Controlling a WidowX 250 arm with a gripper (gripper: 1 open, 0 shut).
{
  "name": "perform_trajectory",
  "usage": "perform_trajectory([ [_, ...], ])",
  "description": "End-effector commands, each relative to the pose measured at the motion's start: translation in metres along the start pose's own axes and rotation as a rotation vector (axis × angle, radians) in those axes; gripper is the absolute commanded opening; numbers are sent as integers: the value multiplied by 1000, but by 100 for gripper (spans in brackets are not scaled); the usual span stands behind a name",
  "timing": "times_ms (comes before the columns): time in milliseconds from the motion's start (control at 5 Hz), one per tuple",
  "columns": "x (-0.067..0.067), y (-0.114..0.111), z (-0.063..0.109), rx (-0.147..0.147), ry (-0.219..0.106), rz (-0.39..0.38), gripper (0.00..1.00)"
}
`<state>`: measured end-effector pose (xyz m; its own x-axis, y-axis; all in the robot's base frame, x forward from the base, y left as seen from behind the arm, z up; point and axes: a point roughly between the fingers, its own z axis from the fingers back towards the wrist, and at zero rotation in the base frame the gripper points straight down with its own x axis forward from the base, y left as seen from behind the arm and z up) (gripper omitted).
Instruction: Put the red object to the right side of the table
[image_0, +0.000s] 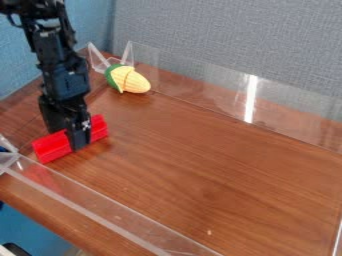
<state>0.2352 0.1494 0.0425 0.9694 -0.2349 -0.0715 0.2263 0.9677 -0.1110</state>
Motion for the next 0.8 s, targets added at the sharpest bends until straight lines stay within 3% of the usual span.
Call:
perform_trajectory([
  [0, 7, 3, -1, 19, 0, -2, 100],
  [200, 11, 7, -8, 11, 15, 12, 100],
  [400, 23, 5, -9, 11, 17, 24, 0],
  [600, 35, 3, -9, 13, 11, 39, 0],
])
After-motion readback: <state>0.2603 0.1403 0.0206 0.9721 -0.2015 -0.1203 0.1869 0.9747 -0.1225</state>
